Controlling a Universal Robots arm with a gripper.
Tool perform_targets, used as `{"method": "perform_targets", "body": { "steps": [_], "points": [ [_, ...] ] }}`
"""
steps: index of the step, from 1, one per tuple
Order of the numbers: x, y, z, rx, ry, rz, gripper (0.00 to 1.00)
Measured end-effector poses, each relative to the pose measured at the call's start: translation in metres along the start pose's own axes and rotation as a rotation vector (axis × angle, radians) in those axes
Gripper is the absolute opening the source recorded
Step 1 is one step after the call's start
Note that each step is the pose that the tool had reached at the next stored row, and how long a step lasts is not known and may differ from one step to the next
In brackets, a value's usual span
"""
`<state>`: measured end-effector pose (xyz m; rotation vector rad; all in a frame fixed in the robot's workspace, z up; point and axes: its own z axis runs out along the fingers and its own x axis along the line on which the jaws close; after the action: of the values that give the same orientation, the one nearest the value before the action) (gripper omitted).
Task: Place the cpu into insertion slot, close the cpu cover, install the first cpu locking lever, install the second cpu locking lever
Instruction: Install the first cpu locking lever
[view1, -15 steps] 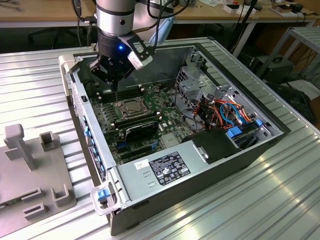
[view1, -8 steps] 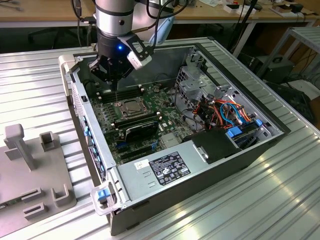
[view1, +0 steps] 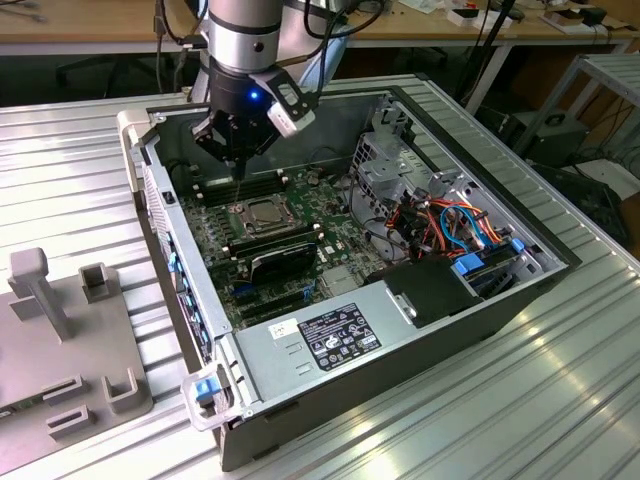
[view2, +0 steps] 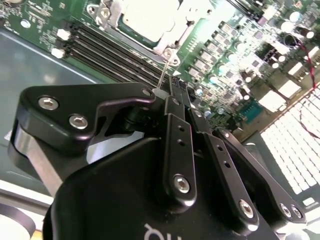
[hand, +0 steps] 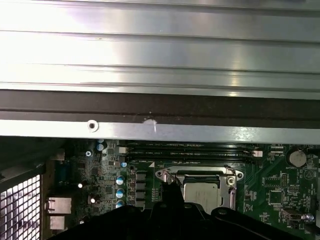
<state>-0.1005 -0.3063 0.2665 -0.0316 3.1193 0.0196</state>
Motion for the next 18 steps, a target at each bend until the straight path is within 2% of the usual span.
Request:
{"method": "perform_targets", "body": {
  "steps": [4, 9, 13, 18],
  "points": [
    [-0.0047, 0.0003, 0.0026, 0.0001, 0.0, 0.0, 0.11],
    [-0.0072, 0.0002, 0.0107, 0.0002, 0.0001, 0.0, 0.11],
    [-0.016, 0.0, 0.0175, 0.0001, 0.0, 0.002, 0.11],
    [-0.0228, 0.0001, 0.0229, 0.0004, 0.0001, 0.009, 0.11]
  ]
}}
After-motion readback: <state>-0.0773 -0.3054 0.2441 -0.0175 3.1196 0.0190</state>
